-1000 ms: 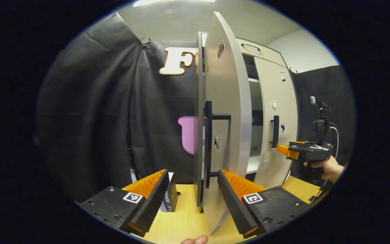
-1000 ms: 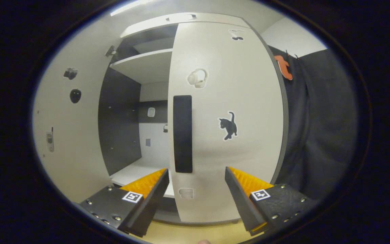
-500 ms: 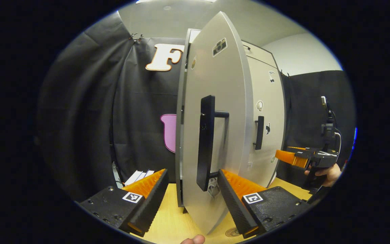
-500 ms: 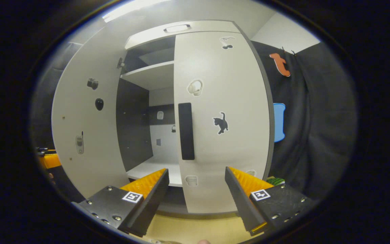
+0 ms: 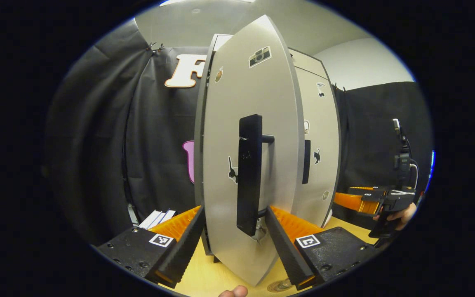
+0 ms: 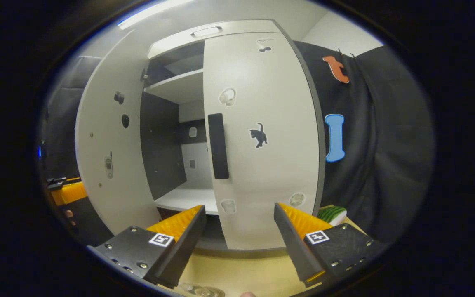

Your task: Grasp the bottle in the cabinet with the left hand and place it on the coaster, then close the right door with the right hand and the left door with the left hand.

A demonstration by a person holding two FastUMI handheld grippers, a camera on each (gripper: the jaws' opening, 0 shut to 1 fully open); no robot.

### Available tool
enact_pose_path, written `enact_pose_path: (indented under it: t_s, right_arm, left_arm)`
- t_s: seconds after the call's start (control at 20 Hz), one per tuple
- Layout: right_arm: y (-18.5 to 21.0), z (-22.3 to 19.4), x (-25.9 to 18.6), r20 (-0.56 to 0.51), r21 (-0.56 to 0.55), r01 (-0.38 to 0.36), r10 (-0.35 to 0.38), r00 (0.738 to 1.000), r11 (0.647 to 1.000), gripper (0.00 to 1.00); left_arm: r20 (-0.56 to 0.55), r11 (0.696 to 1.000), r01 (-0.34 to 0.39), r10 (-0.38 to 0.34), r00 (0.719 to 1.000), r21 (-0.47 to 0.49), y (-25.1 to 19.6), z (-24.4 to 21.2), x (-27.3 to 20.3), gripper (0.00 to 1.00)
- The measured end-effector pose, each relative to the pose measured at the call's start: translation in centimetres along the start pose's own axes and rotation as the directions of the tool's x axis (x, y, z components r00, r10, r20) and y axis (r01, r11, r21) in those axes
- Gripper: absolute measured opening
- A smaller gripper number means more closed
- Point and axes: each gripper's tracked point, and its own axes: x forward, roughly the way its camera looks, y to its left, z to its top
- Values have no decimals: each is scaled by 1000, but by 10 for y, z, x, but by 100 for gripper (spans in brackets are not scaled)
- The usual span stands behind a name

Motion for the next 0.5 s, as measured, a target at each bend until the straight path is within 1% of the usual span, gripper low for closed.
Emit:
enact_pose_path:
  t_s: [0.05,0.1,0.15,0.2,0.25,0.3,0.5]
  right_arm:
    - [-2,-1,-1,-4,7,0,0,1000,1000,100]
    - [-5,-2,-2,-7,14,2,-2,1000,1000,100]
    - [-10,-4,-2,-13,20,8,-8,1000,1000,100]
    - [-14,-6,-2,-20,29,14,-13,1000,999,100]
    - [-18,-6,-3,-23,40,18,-17,1000,999,97]
    - [-21,-6,-3,-26,50,21,-19,999,999,100]
    - [-35,-13,-9,-41,55,37,-35,999,998,100]
  left_arm:
    - [1,1000,0,0,1000,5,-3,0,3,87]
    - [6,1000,-5,5,1000,12,-5,0,6,93]
    - [11,1000,-16,15,1000,17,-5,0,9,93]
    - [14,1000,-12,12,1000,15,-9,0,13,98]
    - [16,1000,-6,6,1000,7,-14,-1,17,100]
    - [9,1000,1,-1,1000,-1,-19,-2,22,99]
    - [6,1000,15,-15,1000,-22,-38,-4,44,100]
